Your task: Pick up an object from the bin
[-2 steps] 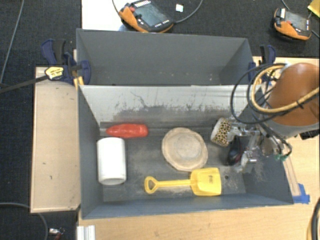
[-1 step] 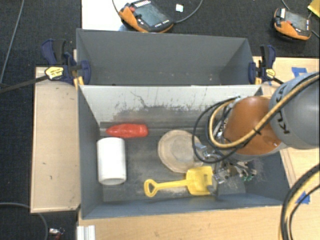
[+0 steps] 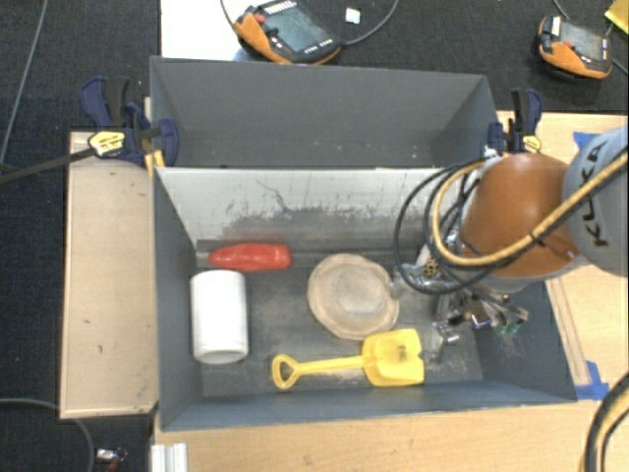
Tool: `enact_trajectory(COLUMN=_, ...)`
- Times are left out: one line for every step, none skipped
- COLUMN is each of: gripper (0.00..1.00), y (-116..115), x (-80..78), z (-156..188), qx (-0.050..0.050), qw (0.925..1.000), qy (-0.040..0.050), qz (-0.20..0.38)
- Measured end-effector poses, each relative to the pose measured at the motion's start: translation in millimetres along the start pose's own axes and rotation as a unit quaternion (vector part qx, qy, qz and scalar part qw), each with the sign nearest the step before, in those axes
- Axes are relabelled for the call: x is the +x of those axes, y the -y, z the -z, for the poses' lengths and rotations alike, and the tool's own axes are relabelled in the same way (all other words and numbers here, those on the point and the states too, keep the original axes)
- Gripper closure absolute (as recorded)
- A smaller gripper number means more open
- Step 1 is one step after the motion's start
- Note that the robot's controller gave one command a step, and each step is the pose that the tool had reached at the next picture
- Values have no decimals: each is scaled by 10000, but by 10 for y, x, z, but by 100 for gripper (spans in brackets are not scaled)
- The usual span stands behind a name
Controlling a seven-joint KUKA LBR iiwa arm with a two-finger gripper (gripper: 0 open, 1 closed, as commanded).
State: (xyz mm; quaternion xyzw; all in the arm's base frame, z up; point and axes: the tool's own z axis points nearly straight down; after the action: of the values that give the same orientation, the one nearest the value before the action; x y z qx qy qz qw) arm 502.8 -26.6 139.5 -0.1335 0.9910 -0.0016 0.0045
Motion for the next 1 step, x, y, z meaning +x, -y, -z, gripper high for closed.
enact_trajectory(gripper=0, y=-595, x=1, z=-391, qx=-22, qw=9999, qy=-34, qz=-121)
